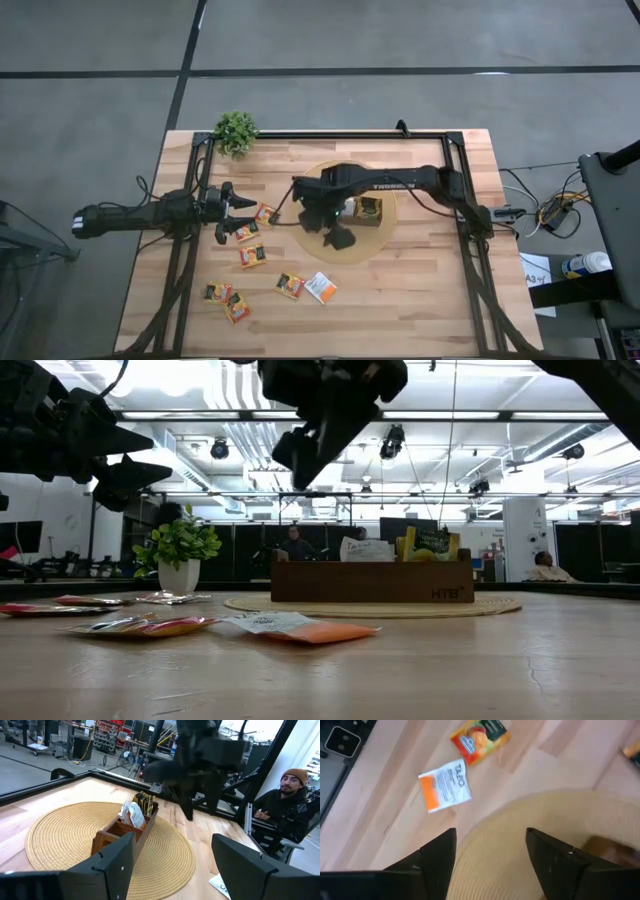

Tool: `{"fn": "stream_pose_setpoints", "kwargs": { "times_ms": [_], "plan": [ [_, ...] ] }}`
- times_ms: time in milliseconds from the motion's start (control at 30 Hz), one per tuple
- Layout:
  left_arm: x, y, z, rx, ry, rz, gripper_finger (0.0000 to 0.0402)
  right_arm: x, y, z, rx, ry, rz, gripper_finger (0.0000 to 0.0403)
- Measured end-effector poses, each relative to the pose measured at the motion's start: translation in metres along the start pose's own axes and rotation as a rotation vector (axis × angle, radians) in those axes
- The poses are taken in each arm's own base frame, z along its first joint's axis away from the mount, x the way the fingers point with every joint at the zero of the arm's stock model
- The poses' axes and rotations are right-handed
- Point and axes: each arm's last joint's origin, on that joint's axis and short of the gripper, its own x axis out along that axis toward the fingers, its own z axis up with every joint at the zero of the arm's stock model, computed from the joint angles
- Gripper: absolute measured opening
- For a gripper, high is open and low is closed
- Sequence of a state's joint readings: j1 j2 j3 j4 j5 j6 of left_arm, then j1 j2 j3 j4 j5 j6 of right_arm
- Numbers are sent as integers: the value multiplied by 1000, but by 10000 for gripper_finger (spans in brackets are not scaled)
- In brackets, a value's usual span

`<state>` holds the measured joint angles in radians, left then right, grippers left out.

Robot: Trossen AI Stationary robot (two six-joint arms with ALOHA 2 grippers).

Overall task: Pick & Place Tea
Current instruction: Put the white tea bag into the middle section of the wooden organizer

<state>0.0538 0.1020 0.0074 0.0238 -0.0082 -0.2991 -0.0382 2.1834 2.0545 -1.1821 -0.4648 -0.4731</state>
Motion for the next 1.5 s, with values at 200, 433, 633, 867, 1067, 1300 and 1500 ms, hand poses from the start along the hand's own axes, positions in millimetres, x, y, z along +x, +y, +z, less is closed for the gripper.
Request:
{"fn": "stream_pose_setpoints", "kwargs": {
  "times_ms": [200,433,633,867,1067,1300,1500],
  "plan": [
    [0,0,0,0,0,0,257,20,18,18,-90,-74,-14,231],
    [0,0,0,0,0,0,257,48,32,28,-74,-146,-45,231],
    [0,0,0,0,0,0,257,67,43,25,-53,-132,-23,231],
    [0,0,0,0,0,0,257,94,45,12,6,-59,-16,231],
    [0,0,0,0,0,0,257,121,34,7,96,-12,-8,231],
    [0,0,0,0,0,0,257,147,27,3,122,37,3,230],
    [0,0,0,0,0,0,257,157,33,-2,97,127,-91,209]
  ]
}}
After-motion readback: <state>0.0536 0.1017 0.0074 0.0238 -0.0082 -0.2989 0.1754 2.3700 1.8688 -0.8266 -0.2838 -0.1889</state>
